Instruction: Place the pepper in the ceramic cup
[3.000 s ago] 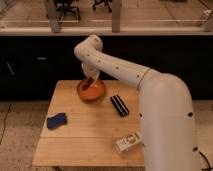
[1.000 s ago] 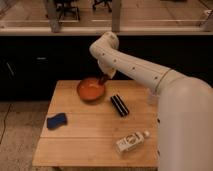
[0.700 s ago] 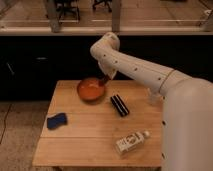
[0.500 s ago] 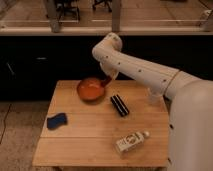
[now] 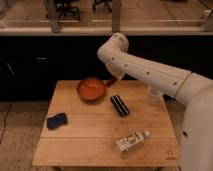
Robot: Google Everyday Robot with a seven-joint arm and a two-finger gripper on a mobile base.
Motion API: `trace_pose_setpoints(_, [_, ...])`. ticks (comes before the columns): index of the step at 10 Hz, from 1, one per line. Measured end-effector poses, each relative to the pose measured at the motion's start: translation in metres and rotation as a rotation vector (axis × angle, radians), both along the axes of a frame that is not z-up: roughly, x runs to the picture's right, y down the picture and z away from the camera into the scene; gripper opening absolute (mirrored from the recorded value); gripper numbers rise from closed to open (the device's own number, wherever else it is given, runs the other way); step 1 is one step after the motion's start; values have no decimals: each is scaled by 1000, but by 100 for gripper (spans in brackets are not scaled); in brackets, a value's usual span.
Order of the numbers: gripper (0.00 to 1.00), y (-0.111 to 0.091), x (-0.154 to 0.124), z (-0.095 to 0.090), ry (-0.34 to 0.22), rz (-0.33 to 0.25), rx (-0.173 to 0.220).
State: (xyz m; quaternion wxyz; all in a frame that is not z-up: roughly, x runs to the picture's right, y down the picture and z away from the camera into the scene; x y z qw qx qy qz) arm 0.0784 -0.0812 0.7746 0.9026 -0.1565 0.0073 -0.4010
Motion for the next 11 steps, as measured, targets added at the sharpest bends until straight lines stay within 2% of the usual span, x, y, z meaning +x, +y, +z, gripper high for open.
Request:
trace_pose_setpoints(3, [4, -2, 20, -2, 42, 28, 6])
trace_pose_setpoints(11, [4, -15, 48, 6, 107, 63, 8])
